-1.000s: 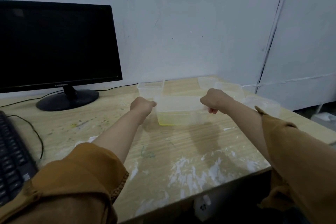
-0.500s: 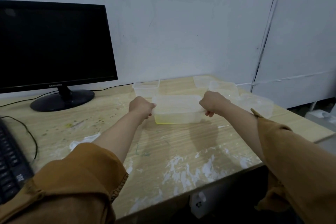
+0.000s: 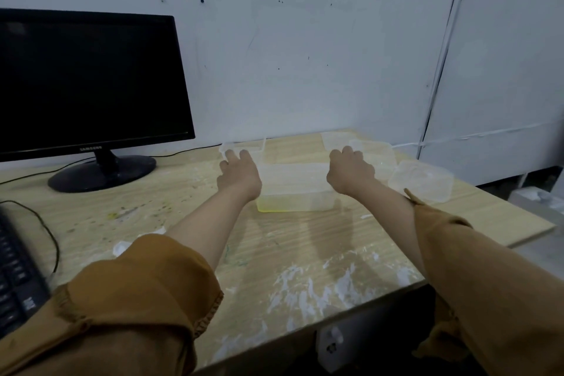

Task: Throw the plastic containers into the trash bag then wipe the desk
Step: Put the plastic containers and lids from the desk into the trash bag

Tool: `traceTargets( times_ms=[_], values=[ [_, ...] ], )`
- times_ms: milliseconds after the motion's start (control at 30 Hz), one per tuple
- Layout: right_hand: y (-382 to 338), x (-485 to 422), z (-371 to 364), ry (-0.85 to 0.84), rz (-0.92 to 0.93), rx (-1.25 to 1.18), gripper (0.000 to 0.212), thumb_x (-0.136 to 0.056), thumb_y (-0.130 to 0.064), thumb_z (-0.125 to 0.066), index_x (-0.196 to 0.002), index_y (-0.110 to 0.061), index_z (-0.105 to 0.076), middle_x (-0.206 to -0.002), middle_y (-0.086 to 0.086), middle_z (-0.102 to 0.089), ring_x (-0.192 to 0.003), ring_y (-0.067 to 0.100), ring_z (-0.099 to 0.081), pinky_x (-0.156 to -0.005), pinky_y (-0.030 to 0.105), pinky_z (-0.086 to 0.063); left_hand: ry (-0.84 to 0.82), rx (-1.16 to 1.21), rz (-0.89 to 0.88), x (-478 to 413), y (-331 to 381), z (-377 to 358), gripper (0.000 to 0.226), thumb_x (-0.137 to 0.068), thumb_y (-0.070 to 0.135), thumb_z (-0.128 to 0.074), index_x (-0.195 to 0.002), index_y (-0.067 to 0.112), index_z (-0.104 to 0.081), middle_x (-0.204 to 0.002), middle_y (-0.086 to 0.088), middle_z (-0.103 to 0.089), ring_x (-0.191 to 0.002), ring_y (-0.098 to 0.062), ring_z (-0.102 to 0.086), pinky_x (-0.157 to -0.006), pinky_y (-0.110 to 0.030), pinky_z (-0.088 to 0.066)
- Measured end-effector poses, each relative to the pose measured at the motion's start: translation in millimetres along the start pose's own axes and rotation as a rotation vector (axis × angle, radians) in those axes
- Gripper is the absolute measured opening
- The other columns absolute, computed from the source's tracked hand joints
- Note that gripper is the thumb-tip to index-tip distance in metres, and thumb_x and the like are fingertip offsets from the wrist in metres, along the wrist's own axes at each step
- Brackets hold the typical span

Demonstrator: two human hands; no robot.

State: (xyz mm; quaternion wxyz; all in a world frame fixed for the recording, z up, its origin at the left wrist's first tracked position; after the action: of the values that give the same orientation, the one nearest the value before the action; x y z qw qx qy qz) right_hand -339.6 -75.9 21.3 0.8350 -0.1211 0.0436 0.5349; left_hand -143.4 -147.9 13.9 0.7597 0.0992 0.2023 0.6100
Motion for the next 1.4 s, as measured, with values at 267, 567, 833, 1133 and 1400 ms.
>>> traceTargets(
  times_ms=[267,567,833,1133,1400],
  values=[
    [-22.8,-16.7,-42.2,-0.143,0.176,-0.141,0.046,-0.103,-0.024,-0.026,-0.147,-0.008,-0.029,-0.157,0.011,-0.017,-0.143,0.033,-0.018,-0.111,0.047,-0.026,-0.086,0.039,-0.158,-6.6,19.9,-37.9,0.045,-0.099,0.031,-0.033,-0.142,0.019,-0.032,-0.151,-0.005,-0.026,-0.136,-0.026,-0.031,-0.104,-0.043,-0.032],
    [-18.7,-32.5,-58.1,-0.233,0.045,-0.194,0.048,-0.104,-0.024,-0.017,-0.139,0.004,-0.035,-0.147,0.027,-0.030,-0.139,0.041,-0.021,-0.114,0.046,-0.020,-0.232,-0.114,-0.330,-23.7,34.3,-51.9,0.050,-0.098,0.035,-0.027,-0.147,0.023,-0.027,-0.156,-0.002,-0.018,-0.144,-0.024,-0.014,-0.115,-0.043,-0.021],
    [-26.2,-34.0,-56.5,-0.182,0.104,-0.092,0.059,-0.100,-0.044,-0.025,-0.143,-0.003,-0.031,-0.152,0.017,-0.021,-0.141,0.031,-0.015,-0.108,0.047,-0.029,-0.139,-0.155,-0.336,-28.1,37.6,-53.3,0.058,-0.094,0.054,-0.029,-0.145,0.028,-0.030,-0.143,-0.005,-0.032,-0.134,-0.026,-0.023,-0.106,-0.044,-0.031],
    [-25.0,-39.5,-61.0,-0.138,0.116,-0.109,0.064,-0.098,-0.050,-0.024,-0.149,-0.012,-0.022,-0.157,0.009,-0.020,-0.145,0.026,-0.013,-0.111,0.049,-0.026,-0.207,-0.060,-0.310,-35.7,31.8,-65.9,0.061,-0.093,0.059,-0.027,-0.147,0.031,-0.024,-0.155,0.004,-0.020,-0.144,-0.018,-0.010,-0.110,-0.047,-0.024],
    [-25.3,-28.5,-58.6,-0.155,0.146,-0.152,0.065,-0.097,-0.050,-0.028,-0.148,-0.010,-0.024,-0.154,0.008,-0.022,-0.143,0.026,-0.016,-0.110,0.050,-0.027,-0.219,-0.063,-0.285,-20.6,28.6,-62.0,0.061,-0.093,0.058,-0.027,-0.147,0.031,-0.023,-0.152,0.001,-0.021,-0.141,-0.022,-0.011,-0.108,-0.049,-0.028]
  ],
)
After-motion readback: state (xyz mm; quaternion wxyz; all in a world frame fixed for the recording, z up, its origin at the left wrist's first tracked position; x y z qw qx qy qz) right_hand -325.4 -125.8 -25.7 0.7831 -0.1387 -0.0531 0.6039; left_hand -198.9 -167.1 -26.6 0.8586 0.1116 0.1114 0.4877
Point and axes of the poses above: each hand's wrist, its own x-axis away from the middle knuckle, its own z-axis out of the back of the hand, y = z × x, the point moved 10 cm from there along -x, towards the middle knuckle
